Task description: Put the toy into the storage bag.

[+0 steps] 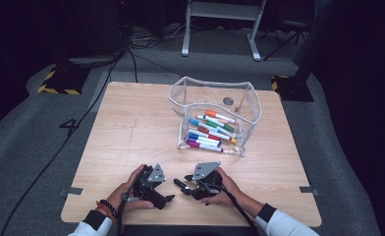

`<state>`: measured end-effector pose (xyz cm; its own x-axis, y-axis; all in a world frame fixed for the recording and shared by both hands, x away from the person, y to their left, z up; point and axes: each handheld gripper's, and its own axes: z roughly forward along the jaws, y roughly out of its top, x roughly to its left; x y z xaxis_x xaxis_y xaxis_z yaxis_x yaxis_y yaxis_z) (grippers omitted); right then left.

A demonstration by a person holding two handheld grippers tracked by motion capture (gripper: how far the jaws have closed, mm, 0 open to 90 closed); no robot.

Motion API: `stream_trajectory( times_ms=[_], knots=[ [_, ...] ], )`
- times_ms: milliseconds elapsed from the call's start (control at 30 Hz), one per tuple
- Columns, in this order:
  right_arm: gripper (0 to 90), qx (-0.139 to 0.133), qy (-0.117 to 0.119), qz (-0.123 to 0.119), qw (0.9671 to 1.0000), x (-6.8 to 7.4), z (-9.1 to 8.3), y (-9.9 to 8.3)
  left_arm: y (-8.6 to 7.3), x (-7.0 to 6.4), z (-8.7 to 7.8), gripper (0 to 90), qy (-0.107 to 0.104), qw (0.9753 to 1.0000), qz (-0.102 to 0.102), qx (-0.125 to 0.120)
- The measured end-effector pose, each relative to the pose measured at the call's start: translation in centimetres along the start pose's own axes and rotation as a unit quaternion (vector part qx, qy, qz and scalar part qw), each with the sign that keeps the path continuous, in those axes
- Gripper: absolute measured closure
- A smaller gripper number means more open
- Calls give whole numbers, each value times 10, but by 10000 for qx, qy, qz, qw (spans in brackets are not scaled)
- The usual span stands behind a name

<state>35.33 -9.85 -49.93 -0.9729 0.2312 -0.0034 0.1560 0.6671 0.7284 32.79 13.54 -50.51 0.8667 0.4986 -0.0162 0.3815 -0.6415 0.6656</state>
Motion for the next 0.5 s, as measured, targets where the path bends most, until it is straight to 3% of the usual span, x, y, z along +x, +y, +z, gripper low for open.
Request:
stream_trajectory(
  times_ms=[200,367,500],
  knots=[
    [732,9,-35,61,10000,-8,-8,-6,0,0,0,22,4,10000,-1,-1],
    [741,-33,-112,76,9999,-15,-16,-14,0,0,0,22,10,10000,-6,2],
    [742,-2,-35,62,10000,-17,-20,-17,0,0,0,22,9,10000,-6,0]
  ],
)
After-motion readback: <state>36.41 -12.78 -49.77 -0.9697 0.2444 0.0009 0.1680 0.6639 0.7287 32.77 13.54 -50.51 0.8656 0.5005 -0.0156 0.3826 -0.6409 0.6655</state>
